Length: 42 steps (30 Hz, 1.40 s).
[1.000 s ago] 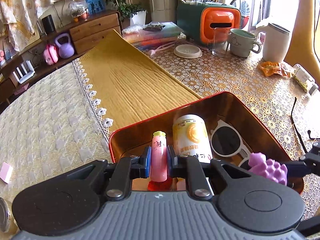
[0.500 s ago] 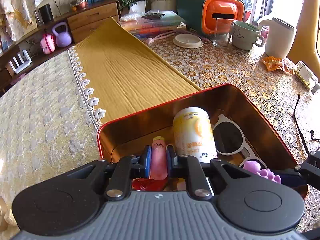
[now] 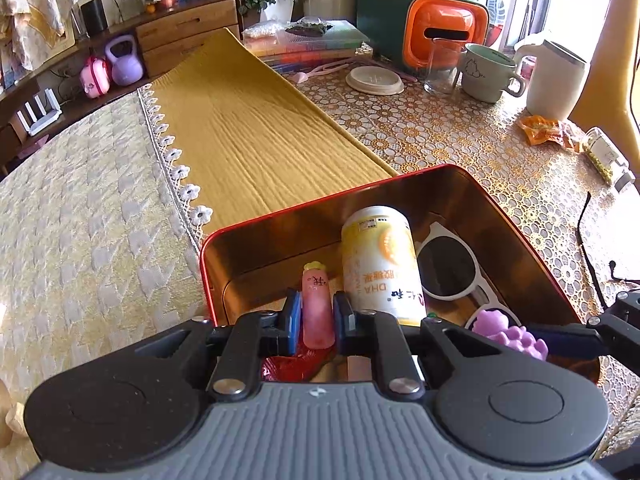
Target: Organize rigid objects
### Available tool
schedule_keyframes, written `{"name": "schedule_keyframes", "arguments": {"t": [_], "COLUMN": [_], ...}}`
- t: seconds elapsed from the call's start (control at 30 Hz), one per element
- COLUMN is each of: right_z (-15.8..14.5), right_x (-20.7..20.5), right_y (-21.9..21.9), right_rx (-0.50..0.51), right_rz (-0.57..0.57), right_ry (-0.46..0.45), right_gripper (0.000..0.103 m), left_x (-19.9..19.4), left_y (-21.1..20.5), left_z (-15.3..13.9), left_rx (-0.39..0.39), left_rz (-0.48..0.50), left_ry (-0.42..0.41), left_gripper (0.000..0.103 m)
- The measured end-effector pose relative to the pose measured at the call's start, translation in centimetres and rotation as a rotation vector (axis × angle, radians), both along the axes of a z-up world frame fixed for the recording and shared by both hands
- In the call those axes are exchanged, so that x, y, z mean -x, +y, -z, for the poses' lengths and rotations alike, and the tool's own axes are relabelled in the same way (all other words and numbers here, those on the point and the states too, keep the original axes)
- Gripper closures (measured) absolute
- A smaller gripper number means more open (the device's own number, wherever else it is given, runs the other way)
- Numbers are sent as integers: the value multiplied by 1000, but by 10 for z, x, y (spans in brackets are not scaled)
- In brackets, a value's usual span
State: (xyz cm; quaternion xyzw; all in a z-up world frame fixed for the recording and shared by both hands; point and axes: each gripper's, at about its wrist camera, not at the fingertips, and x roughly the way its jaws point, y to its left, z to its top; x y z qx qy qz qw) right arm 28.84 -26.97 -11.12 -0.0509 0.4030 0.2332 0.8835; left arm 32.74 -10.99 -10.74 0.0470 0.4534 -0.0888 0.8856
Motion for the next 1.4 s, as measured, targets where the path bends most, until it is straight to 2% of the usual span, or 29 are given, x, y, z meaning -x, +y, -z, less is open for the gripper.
{"name": "schedule_keyframes", "arguments": {"t": [0.17,0.37,0.6,0.8,0.83,0.93,1.0,1.03,1.23,1.33,1.4], "right_z": [-5,-12,-25,-38,-40,-47,-51,-53,-63,-67,-69], "right_x": [5,10,23,34,36,43,47,50,64,72,77], "right_y": [-1,-4,-3,1,3,8,13,16,38,50,60], "right_rx": [9,8,2,-26,-32,-46,-54,-59,-83,-96,-99], "right_rz": [13,25,27,19,16,1,-11,-18,-78,-118,-146], "right_ry": [-10,-25,-54,-80,-85,-97,-106,-110,-131,-144,-157], "right_gripper": [37,36,36,31,31,28,27,26,21,14,12], "left_x": [8,20,43,66,70,83,93,98,125,138,146], "left_y": [6,14,22,35,38,49,58,63,92,110,122], "left_z": [-5,-14,-31,-49,-51,-57,-62,-64,-75,-77,-77], "left_rx": [19,80,100,119,125,140,136,134,117,106,97], "left_rz": [3,10,35,52,48,36,26,20,-4,-22,-36], "left_ry": [2,8,-32,-79,-82,-103,-133,-153,-193,-206,-213], "left_gripper": [87,87,86,85,83,67,39,35,34,33,27]}}
